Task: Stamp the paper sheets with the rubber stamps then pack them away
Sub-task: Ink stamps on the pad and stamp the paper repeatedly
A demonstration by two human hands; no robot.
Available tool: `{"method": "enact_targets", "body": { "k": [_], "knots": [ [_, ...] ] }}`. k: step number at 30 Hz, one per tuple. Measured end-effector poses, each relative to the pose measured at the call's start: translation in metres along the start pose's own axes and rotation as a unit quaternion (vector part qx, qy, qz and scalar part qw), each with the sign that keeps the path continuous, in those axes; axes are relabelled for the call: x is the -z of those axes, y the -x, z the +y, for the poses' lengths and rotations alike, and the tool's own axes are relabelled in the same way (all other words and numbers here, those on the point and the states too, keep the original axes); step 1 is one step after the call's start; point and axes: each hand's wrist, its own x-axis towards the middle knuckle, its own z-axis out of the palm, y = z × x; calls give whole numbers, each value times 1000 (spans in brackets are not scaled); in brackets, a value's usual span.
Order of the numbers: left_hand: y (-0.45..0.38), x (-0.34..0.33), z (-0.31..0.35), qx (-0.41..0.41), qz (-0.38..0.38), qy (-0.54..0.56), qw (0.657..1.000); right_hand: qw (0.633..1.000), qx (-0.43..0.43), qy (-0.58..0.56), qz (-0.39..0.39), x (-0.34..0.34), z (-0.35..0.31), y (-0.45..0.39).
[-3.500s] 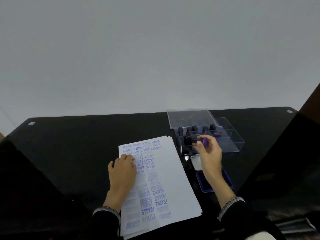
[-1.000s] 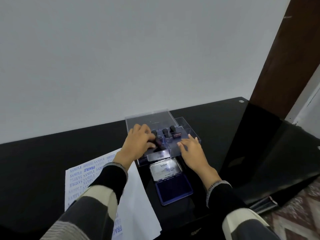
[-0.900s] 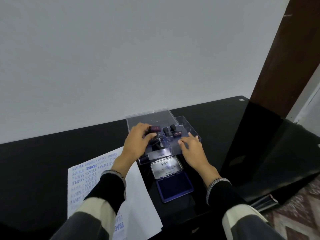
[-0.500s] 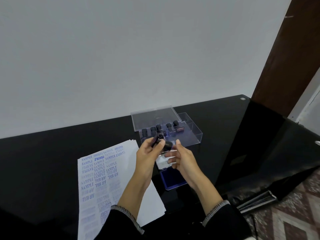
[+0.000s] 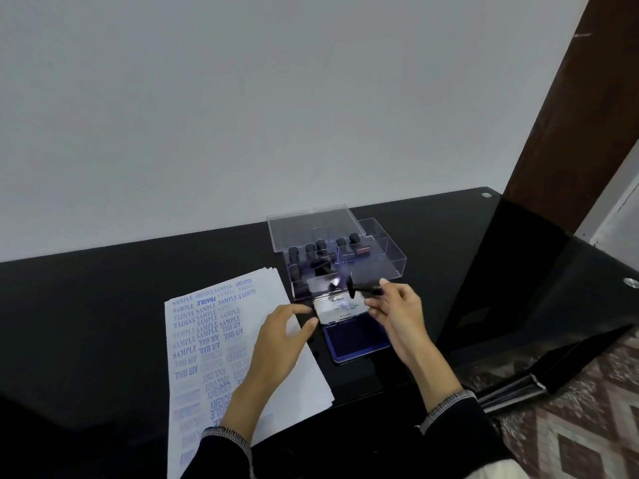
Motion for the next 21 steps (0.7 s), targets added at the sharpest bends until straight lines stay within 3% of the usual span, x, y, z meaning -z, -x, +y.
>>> {"method": "enact_targets", "body": {
  "k": [3,6,9,13,18,21],
  "knots": [
    [9,-1,-13,-61,-65,-148,985,997,42,57,-8,7,0,-1],
    [10,-4,-17,-79,-129,-247,957,973,95,206,-49,10,3,0],
    [10,-5,-18,-90,-126,-264,952,921,135,356,-82,11,5,5],
    [9,-7,-22,-93,-112,-268,952,848,208,474,-116,11,12,4],
    [8,-10,-24,-103,-95,-275,951,775,237,563,-160,7,21,5],
    [9,-11,-26,-106,-90,-270,953,756,245,585,-162,4,25,8]
  ]
}}
